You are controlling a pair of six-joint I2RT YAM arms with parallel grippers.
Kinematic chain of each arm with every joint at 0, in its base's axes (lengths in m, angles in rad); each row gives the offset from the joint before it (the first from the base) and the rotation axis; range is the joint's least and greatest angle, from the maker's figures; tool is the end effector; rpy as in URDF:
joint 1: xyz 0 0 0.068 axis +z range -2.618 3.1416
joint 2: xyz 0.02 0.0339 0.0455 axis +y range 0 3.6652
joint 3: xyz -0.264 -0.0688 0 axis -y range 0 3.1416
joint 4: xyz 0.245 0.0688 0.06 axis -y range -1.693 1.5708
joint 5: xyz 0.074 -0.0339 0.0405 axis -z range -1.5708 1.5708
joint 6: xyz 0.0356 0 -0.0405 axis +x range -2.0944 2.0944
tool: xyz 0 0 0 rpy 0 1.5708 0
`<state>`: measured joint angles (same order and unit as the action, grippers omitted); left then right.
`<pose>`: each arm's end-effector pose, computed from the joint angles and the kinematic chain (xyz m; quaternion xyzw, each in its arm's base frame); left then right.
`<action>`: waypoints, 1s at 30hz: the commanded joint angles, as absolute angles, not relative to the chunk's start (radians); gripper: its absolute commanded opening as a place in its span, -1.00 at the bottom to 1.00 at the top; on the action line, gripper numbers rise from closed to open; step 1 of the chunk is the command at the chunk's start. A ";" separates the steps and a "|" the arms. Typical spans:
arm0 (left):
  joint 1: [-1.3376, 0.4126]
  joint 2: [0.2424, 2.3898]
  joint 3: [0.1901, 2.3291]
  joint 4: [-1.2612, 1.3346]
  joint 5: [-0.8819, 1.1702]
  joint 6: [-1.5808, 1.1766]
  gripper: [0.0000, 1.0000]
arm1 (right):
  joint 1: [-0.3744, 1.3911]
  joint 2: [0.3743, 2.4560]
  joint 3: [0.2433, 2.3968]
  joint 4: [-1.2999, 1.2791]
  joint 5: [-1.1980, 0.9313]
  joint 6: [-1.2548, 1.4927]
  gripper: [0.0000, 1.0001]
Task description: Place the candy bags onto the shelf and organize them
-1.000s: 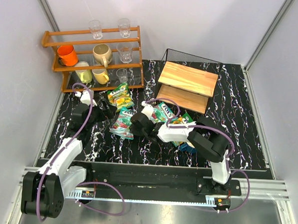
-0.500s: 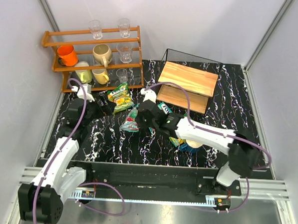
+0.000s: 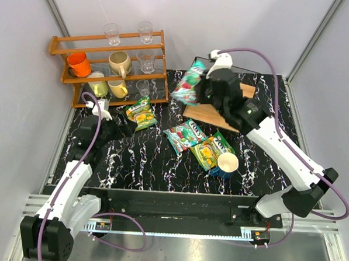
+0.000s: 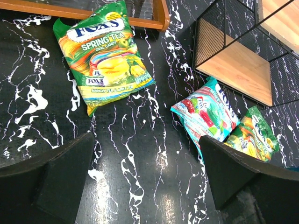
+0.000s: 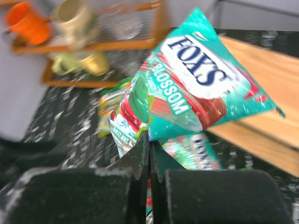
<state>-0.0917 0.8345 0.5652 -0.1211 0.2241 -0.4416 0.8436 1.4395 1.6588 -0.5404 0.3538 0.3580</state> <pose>0.1938 -0.0258 0.2604 -0.0824 0.8238 -0.2353 0.5090 0.2176 0.2259 0.4532 -0.0920 0.7997 0.2078 0.5557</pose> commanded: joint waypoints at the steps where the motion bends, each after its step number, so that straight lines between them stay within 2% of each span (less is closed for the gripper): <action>1: -0.104 0.831 0.589 -0.075 0.268 -0.440 0.98 | 0.678 1.473 1.726 -0.588 0.336 0.275 -1.00; 10: -0.123 0.819 0.592 -0.072 0.305 -0.425 0.98 | 0.493 1.595 1.772 -0.549 0.128 0.219 -1.00; 17: -0.136 0.811 0.578 -0.071 0.302 -0.425 0.98 | 0.425 1.658 1.726 -0.471 0.028 0.229 -1.00; 24: -0.153 0.807 0.589 -0.084 0.285 -0.413 0.98 | 0.318 1.712 1.635 -0.341 -0.207 0.285 -1.00; 30: -0.161 0.802 0.583 -0.089 0.284 -0.408 0.98 | 0.296 1.750 1.617 -0.322 -0.287 0.285 -1.00</action>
